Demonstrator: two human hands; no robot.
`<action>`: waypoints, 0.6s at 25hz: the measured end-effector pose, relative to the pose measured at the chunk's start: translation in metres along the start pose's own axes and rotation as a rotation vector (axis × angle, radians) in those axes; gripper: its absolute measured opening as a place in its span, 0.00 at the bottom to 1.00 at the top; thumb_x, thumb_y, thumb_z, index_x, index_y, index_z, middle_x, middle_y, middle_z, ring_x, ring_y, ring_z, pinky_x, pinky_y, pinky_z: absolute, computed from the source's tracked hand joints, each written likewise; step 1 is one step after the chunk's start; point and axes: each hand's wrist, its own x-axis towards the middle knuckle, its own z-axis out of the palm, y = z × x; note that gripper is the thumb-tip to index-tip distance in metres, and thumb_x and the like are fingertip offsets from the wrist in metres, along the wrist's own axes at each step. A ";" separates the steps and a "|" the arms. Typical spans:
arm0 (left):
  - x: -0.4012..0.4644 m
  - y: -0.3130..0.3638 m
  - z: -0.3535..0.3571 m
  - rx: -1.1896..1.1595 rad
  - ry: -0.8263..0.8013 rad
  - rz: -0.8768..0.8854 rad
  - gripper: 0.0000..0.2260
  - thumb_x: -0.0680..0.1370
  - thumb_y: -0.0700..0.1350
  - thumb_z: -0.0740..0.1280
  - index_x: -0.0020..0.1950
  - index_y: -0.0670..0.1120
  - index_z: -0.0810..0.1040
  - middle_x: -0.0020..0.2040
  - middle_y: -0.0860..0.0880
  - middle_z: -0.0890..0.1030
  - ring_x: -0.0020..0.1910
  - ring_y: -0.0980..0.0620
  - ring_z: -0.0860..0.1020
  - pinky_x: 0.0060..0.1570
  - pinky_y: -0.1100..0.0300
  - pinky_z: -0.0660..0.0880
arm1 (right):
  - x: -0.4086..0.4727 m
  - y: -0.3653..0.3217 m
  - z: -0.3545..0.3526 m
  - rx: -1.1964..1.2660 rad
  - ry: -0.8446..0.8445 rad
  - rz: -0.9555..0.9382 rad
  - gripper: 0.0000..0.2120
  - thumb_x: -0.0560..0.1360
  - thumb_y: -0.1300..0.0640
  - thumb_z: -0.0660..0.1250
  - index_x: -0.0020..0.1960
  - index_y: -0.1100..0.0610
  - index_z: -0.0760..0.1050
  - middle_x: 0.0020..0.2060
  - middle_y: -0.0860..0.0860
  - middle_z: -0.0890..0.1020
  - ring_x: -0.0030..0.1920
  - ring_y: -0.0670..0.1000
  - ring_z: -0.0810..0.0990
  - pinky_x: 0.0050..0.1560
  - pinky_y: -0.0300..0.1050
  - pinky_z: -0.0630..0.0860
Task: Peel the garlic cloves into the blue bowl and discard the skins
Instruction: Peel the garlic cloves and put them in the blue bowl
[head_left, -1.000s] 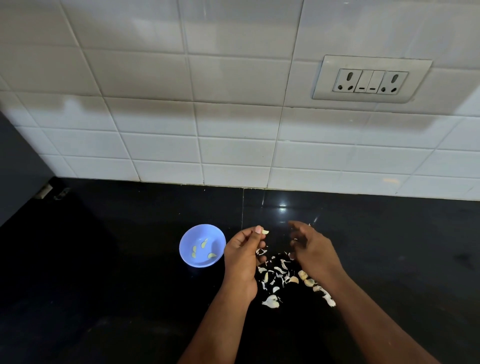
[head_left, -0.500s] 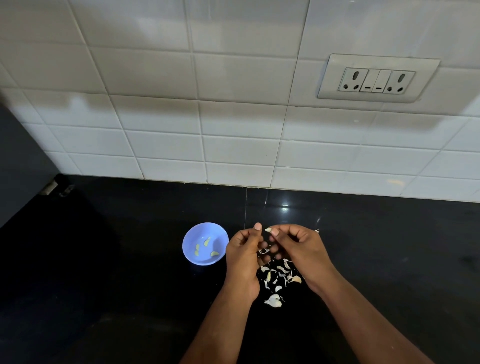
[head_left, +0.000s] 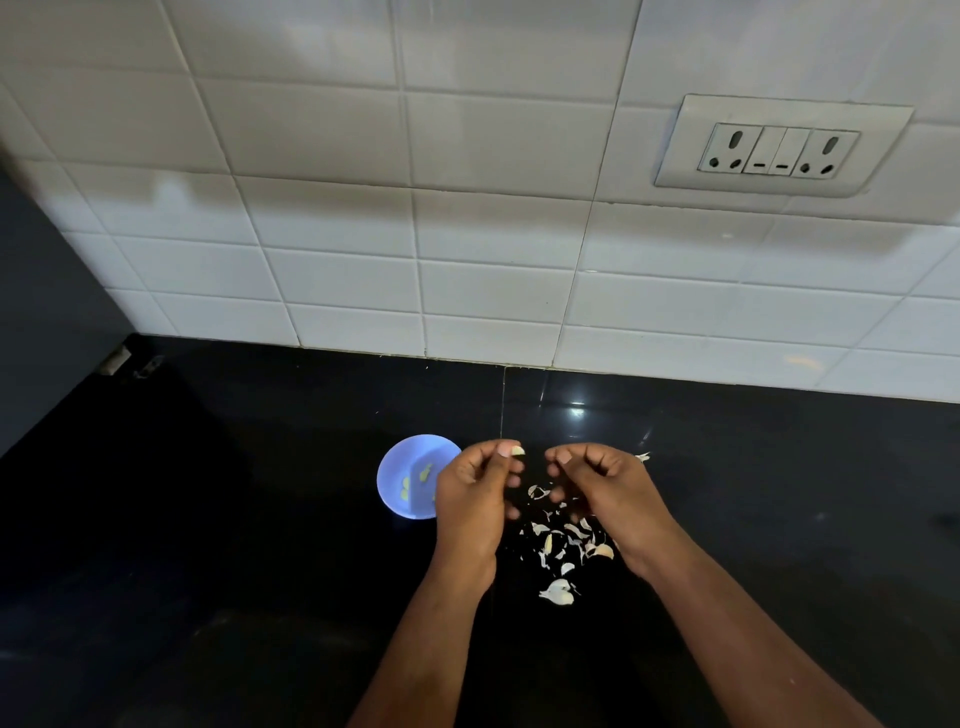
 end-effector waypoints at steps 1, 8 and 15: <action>0.005 0.003 -0.010 0.097 0.052 0.046 0.07 0.84 0.43 0.68 0.50 0.48 0.86 0.40 0.53 0.85 0.40 0.57 0.81 0.36 0.63 0.75 | 0.004 0.002 -0.005 -0.099 0.039 -0.003 0.08 0.83 0.58 0.67 0.53 0.51 0.85 0.47 0.50 0.88 0.40 0.49 0.86 0.37 0.44 0.78; 0.036 0.016 -0.078 1.307 0.340 0.268 0.09 0.84 0.49 0.64 0.52 0.55 0.85 0.47 0.55 0.83 0.48 0.52 0.78 0.52 0.54 0.60 | 0.018 0.013 -0.030 -1.027 -0.102 0.085 0.07 0.75 0.50 0.71 0.41 0.38 0.82 0.39 0.33 0.84 0.43 0.38 0.82 0.49 0.44 0.80; 0.034 0.007 -0.074 1.239 0.401 0.377 0.08 0.82 0.49 0.67 0.55 0.52 0.86 0.50 0.52 0.83 0.58 0.47 0.76 0.61 0.46 0.63 | 0.000 0.033 0.011 -1.225 -0.141 0.062 0.11 0.73 0.39 0.74 0.48 0.45 0.83 0.45 0.44 0.85 0.49 0.49 0.83 0.47 0.45 0.77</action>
